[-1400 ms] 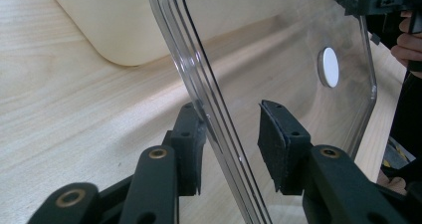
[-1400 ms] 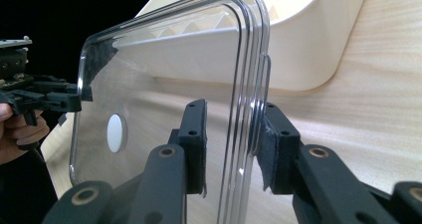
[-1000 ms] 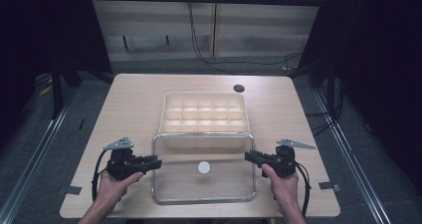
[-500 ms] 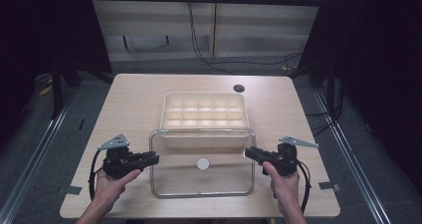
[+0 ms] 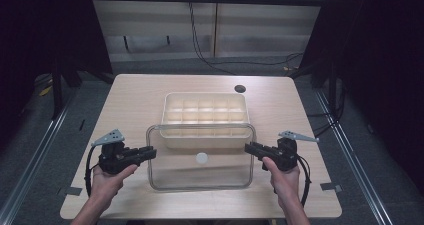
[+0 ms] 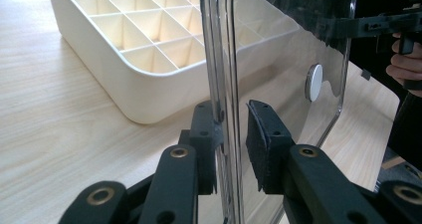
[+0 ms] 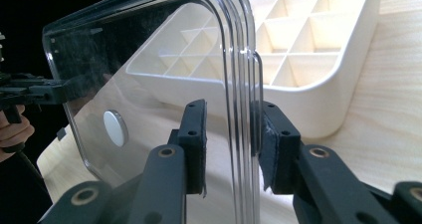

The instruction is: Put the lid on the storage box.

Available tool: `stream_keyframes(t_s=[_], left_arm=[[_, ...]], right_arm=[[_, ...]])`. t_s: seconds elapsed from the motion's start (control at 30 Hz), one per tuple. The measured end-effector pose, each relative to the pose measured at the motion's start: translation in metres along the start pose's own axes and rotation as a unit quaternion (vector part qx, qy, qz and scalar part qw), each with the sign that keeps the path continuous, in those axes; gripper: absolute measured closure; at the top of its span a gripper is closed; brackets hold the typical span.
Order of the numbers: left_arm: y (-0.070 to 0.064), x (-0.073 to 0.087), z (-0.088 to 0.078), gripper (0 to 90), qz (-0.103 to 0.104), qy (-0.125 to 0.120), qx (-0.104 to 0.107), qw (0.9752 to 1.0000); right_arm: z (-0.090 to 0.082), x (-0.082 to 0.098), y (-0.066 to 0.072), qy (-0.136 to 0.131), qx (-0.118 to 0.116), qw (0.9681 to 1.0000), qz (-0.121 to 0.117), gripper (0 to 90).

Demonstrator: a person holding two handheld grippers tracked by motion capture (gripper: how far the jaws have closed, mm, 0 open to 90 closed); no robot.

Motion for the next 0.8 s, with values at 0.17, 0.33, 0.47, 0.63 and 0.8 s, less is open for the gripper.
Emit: stream_keyframes(t_s=[0.17,0.33,0.47,0.63,0.8], left_arm=[[0.001,-0.009,-0.006,74.8,-0.005,-0.018,0.003,0.9998],[0.002,-0.020,-0.005,74.9,0.001,-0.016,0.003,0.9999],[0.003,-0.027,-0.001,74.6,0.003,-0.017,0.002,0.9998],[0.004,-0.033,0.003,74.2,0.008,-0.015,0.000,0.9999],[0.005,-0.040,0.002,74.2,0.009,-0.021,-0.003,0.9997]], right_arm=[[0.003,-0.009,0.003,-0.010,-0.006,0.9999,-0.002,67.5],[0.002,-0.015,0.002,-0.018,-0.008,0.9998,0.001,67.5],[-0.001,-0.020,0.002,-0.027,-0.007,0.9996,0.002,67.8],[-0.003,-0.029,0.000,-0.032,-0.005,0.9995,0.000,67.9],[-0.002,-0.038,0.000,-0.041,-0.007,0.9991,0.005,68.3]])
Point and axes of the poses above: each handheld gripper's, and its own axes: z roughly forward along the jaws, x roughly out of its underside, y roughly to its left, the point moved 5 cm from there along z, roughly forward along the jaws, and after that the axes turned 1 degree about -y, right-handed, at the moved point
